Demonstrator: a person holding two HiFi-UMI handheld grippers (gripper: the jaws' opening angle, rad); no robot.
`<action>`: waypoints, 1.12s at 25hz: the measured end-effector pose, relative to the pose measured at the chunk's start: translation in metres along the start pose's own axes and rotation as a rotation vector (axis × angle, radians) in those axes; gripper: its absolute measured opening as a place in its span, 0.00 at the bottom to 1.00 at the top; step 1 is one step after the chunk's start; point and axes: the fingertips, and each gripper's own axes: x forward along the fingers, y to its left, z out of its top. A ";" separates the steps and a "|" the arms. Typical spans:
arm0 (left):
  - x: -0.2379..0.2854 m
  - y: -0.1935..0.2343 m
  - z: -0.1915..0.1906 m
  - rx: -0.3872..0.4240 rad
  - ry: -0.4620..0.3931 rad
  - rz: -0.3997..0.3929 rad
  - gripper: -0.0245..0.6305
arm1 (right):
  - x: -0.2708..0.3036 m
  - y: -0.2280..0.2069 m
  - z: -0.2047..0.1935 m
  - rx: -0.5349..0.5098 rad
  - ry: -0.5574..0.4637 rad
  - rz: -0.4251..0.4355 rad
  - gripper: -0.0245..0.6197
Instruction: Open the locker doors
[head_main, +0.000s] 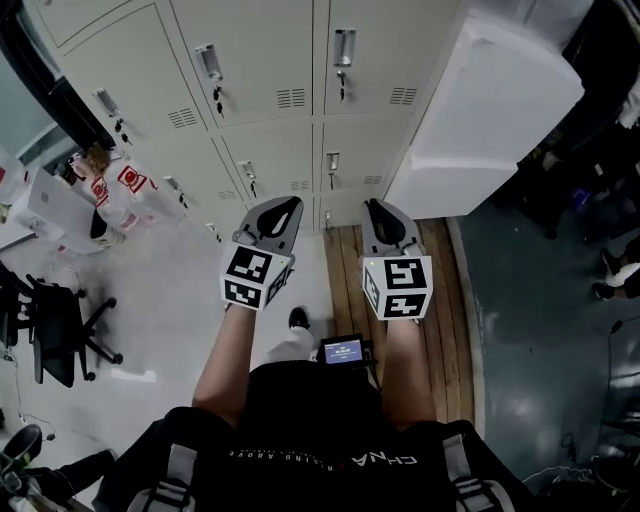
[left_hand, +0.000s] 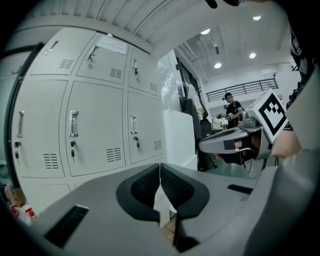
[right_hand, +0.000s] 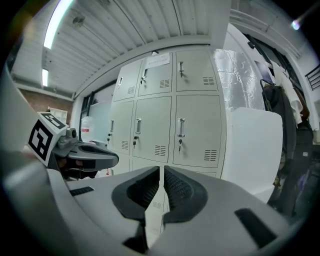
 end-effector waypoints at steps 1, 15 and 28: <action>0.009 0.004 0.000 0.002 -0.003 -0.010 0.07 | 0.007 -0.002 0.000 -0.007 0.007 -0.004 0.12; 0.097 0.098 0.024 -0.003 -0.075 -0.089 0.07 | 0.122 -0.020 0.038 -0.056 0.022 -0.038 0.12; 0.128 0.114 0.019 -0.028 -0.066 -0.137 0.07 | 0.149 -0.031 0.033 -0.054 0.066 -0.065 0.12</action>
